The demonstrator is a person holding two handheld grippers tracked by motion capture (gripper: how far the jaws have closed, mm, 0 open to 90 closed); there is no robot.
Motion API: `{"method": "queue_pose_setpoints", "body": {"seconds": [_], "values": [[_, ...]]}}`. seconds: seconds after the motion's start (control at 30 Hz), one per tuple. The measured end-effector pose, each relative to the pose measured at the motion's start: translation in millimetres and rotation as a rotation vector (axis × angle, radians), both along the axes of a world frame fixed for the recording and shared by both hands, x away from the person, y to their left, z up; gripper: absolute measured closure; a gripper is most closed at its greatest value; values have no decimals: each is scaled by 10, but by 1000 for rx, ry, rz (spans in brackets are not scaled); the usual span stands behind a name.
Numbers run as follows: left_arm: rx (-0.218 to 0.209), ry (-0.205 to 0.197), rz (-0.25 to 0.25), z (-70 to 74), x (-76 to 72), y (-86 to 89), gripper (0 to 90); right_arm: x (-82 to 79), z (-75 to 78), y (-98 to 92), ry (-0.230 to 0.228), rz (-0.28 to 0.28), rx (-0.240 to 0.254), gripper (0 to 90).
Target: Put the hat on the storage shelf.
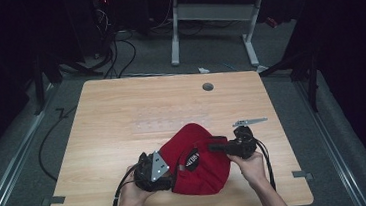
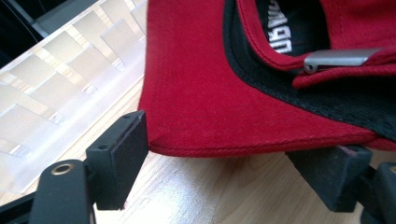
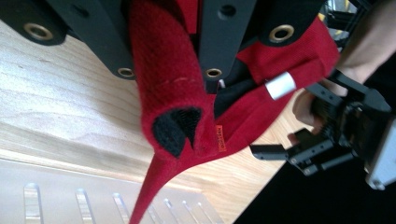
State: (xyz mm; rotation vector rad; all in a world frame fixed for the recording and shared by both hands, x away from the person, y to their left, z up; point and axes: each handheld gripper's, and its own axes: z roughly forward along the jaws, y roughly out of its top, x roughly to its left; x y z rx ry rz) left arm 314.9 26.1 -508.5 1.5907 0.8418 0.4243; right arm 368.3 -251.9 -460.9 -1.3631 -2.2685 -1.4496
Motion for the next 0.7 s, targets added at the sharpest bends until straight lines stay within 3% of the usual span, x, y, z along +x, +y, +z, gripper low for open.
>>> {"method": "queue_pose_setpoints", "body": {"seconds": [0.1, 0.37, 0.43, 0.53, 0.7], "values": [[-37, -1, -5, 48, 12, 53, 272, -8, -21, 13, -2, 11, -34, 848], [22, -26, -28, 2, -31, -45, 312, 8, 15, 80, 8, 36, -28, 848], [16, -21, -26, 4, -20, -45, 364, 31, 1, 96, 25, 56, -5, 847], [8, -17, -21, 33, -19, -24, 396, 24, 5, 132, 17, 57, -26, 846], [28, -18, -33, 63, -29, -4, 473, 11, 10, 161, -2, 65, -34, 842]]}}
